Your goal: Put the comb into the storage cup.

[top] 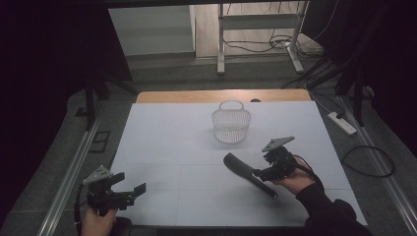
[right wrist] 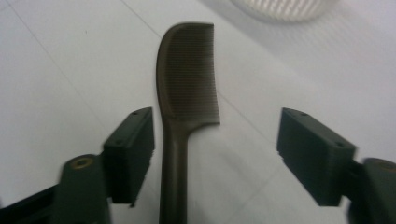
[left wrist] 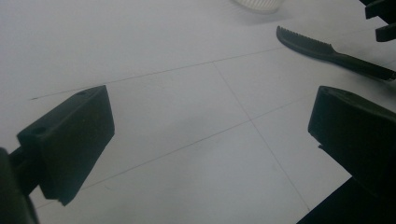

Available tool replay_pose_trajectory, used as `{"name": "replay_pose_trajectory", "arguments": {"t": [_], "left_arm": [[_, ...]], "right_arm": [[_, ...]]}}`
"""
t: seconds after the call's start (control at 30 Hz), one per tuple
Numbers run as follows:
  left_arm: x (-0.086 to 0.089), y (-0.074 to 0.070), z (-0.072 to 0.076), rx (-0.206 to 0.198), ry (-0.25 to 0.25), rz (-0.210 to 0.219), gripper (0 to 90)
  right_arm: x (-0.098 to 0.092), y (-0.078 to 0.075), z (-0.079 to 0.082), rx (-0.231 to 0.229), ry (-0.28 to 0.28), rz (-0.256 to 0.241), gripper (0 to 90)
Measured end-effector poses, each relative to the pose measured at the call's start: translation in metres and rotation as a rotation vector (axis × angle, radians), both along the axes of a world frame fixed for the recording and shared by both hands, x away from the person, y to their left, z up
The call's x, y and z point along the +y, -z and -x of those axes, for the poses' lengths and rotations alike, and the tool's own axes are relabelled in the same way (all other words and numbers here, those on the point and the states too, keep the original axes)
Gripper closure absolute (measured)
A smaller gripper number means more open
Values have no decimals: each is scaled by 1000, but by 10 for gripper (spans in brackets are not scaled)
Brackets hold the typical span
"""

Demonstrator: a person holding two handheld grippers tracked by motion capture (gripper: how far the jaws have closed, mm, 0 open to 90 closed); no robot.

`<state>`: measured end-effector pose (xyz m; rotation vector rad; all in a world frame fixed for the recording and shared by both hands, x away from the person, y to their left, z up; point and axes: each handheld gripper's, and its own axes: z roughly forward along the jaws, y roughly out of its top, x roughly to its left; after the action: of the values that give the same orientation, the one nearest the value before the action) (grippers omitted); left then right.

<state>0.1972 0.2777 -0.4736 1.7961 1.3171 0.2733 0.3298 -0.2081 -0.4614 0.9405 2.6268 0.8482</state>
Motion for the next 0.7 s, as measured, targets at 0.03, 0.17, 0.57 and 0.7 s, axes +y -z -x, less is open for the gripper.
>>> {"name": "replay_pose_trajectory", "arguments": {"t": [0.03, 0.17, 0.57, 0.7], "left_arm": [[0, 0, 0, 0, 0, -1, 10], [0, 0, 0, 0, -1, 0, 9], [0, 0, 0, 0, -3, 2, 10], [0, 0, 0, 1, -3, 1, 10]], "right_arm": [[-2, 0, 2, 4, 5, 6, 233], [-9, 1, 8, 35, 9, 12, 170], [-19, 3, 22, 53, 20, 45, 9], [-20, 3, 25, 59, 22, 59, 0]]}}
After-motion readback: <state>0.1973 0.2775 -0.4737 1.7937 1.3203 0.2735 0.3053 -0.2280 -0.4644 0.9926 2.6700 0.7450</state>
